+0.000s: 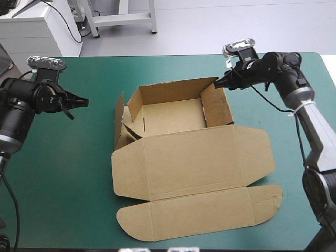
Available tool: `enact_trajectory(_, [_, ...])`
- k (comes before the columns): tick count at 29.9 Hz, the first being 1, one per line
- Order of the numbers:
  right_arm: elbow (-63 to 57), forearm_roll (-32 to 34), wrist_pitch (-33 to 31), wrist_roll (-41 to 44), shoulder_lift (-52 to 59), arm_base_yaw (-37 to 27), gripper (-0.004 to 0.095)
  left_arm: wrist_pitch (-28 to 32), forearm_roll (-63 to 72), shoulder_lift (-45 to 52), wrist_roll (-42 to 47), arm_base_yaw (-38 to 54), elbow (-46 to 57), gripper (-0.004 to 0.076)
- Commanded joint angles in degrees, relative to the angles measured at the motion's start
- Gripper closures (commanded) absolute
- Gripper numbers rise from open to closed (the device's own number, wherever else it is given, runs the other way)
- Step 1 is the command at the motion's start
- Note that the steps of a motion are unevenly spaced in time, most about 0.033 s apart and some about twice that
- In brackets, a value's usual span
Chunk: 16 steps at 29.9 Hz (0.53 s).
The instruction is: Fold the box
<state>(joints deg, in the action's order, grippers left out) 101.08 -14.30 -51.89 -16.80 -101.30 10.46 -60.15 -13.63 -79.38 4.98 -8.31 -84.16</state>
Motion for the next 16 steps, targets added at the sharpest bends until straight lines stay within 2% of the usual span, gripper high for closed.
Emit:
enact_trajectory(1, [3.51,0.14,-0.97,2.17,4.01,-0.21,0.054,1.74,-0.7,2.02,-0.41,-0.04,-1.3,0.0729])
enact_trajectory(7, [3.88,1.54,-6.71,3.03,2.35,-0.21,0.054,1.74,-0.7,2.02,-0.55,-0.04,-1.3,0.0729])
enact_trajectory(16, [3.88,0.72,-8.21,2.89,-5.1,-0.21,0.054,1.52,-0.44,2.02,-0.55,-0.04,-1.3,0.0729])
